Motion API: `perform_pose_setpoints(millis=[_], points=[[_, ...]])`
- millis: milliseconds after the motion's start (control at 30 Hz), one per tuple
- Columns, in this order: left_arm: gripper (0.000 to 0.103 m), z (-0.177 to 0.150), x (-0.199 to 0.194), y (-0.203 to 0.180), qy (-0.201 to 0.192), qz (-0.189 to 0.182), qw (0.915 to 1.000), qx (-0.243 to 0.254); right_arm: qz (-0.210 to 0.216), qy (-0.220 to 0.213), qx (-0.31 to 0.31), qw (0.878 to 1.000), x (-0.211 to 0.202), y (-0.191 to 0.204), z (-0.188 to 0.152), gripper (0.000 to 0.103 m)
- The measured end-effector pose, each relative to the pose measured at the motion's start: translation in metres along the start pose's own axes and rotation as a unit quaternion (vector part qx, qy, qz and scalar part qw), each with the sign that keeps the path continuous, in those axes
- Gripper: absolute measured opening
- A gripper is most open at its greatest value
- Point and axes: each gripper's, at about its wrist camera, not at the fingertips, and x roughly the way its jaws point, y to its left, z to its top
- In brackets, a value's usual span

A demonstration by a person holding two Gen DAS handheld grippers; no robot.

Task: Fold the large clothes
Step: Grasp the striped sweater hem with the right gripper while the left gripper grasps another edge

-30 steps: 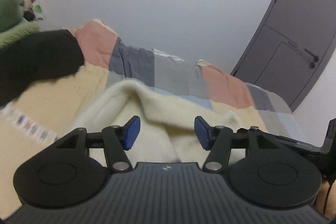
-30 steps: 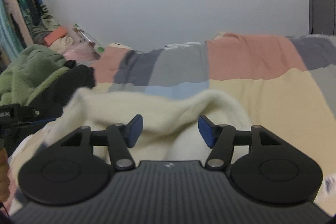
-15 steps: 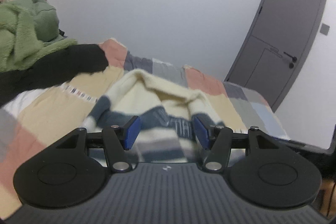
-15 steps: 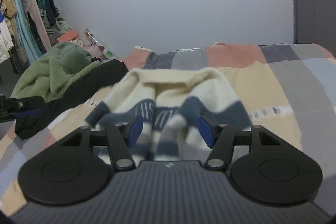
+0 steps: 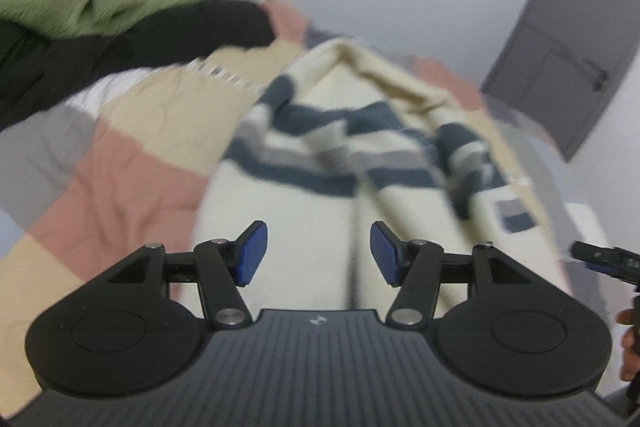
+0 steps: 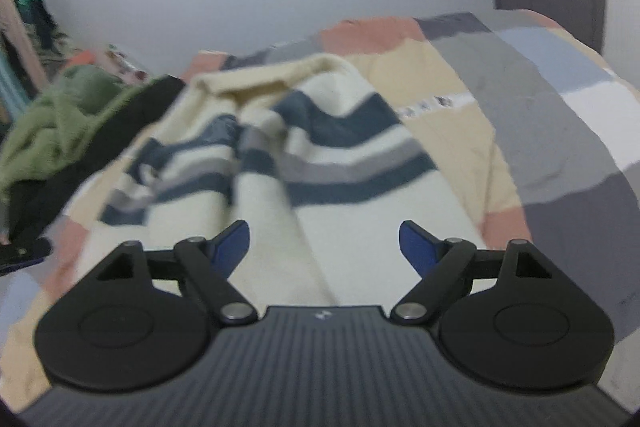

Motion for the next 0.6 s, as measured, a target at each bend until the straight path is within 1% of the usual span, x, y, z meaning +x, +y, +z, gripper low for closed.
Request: perform_pose_setpoints(millis=[100,167,233,300,367,467,533,600], points=[[0.063,0.0,0.016,0.011,0.009,0.039,0.9992,0.008,-0.015,0.01,0.015,1.0,0.016,-0.007,-0.006,0.083],[0.064,0.002,0.025,0.019,0.015,0.057,0.9982,0.007,-0.032,0.013,0.025,0.999,0.025,-0.013,-0.01,0.083],[0.064,0.006,0.036,0.026,0.022,0.082,0.9964,0.008,-0.079,0.005,0.033,0.996,0.034,-0.02,-0.011,0.083],[0.065,0.01,0.045,0.035,0.025,0.093,0.9954,-0.001,-0.105,0.001,0.053,0.993,0.041,-0.032,-0.01,0.083],[0.065,0.014,0.053,0.042,0.028,0.102,0.9943,-0.013,-0.118,0.004,0.081,0.99,0.05,-0.048,-0.008,0.083],[0.065,0.016,0.065,0.052,0.036,0.119,0.9918,-0.031,-0.131,0.009,0.108,0.985,0.061,-0.064,-0.006,0.083],[0.065,0.015,0.071,0.057,0.039,0.123,0.9909,-0.038,-0.131,0.015,0.12,0.984,0.068,-0.071,-0.006,0.083],[0.065,0.013,0.075,0.062,0.041,0.121,0.9904,-0.052,-0.122,0.023,0.133,0.983,0.078,-0.078,-0.005,0.083]])
